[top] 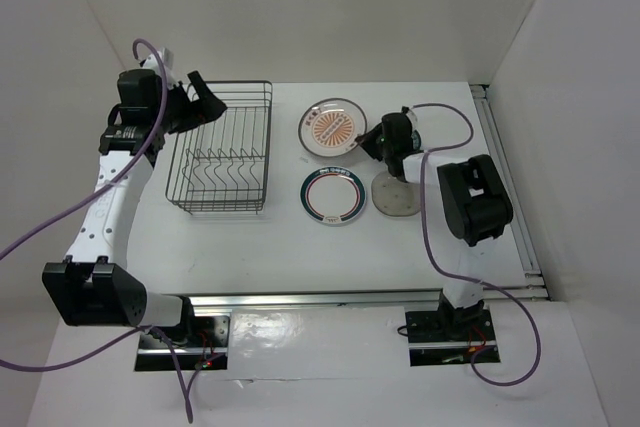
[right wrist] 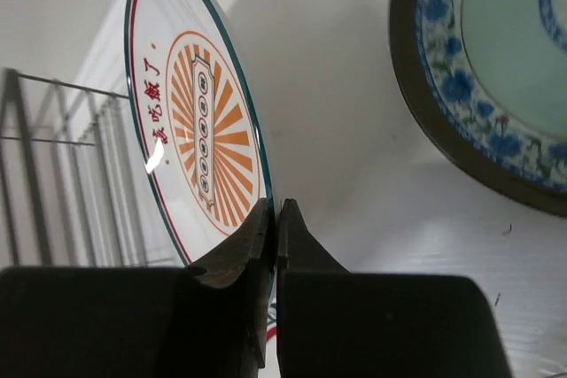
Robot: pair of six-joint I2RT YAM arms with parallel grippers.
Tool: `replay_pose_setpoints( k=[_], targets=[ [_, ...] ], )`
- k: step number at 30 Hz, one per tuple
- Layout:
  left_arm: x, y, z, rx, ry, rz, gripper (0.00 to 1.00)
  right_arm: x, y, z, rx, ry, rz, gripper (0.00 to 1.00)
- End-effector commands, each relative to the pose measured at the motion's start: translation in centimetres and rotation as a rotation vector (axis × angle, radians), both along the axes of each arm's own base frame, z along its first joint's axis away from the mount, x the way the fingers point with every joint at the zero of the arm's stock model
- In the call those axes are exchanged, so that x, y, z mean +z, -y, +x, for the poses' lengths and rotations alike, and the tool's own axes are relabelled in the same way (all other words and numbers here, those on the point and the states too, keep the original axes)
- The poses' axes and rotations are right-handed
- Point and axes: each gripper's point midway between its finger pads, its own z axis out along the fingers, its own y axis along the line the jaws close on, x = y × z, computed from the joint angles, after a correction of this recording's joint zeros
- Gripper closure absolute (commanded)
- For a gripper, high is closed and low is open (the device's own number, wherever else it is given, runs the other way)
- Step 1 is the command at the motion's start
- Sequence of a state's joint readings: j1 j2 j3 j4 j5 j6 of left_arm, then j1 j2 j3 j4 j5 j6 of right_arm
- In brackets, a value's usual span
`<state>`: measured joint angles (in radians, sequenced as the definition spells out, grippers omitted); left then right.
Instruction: Load the plates into the dish rack
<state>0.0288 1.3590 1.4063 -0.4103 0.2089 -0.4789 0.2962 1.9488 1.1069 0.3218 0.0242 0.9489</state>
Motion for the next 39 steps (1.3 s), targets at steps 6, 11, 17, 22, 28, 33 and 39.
replay_pose_setpoints(
  k=[6,11,17,22,28,33,39],
  targets=[
    [0.1,1.5,0.9,-0.080,0.044,-0.053,0.00,16.1,2.0,2.6,0.060,0.461,0.137,1.00],
    [-0.3,3.8,0.9,-0.211,0.061,-0.124,0.00,19.1,-2.2,0.3,0.371,0.533,0.159,1.00],
    [-0.1,7.4,0.2,-0.444,0.096,-0.251,0.00,20.6,-7.3,-4.4,0.625,0.598,0.096,1.00],
    [-1.8,7.2,0.6,-0.429,0.054,-0.248,0.00,20.2,-9.0,-6.2,0.700,0.611,0.082,1.00],
    [-3.5,7.1,1.7,-0.401,0.014,-0.224,0.03,21.5,-10.8,-7.0,0.749,0.647,0.106,1.00],
    [-4.0,7.5,1.8,-0.411,-0.003,-0.221,0.11,21.3,-12.5,-7.5,0.788,0.646,0.128,1.00],
    [-4.8,7.6,2.0,-0.424,-0.016,-0.221,0.13,22.7,-13.4,-8.8,0.855,0.676,0.242,1.00]
  ],
)
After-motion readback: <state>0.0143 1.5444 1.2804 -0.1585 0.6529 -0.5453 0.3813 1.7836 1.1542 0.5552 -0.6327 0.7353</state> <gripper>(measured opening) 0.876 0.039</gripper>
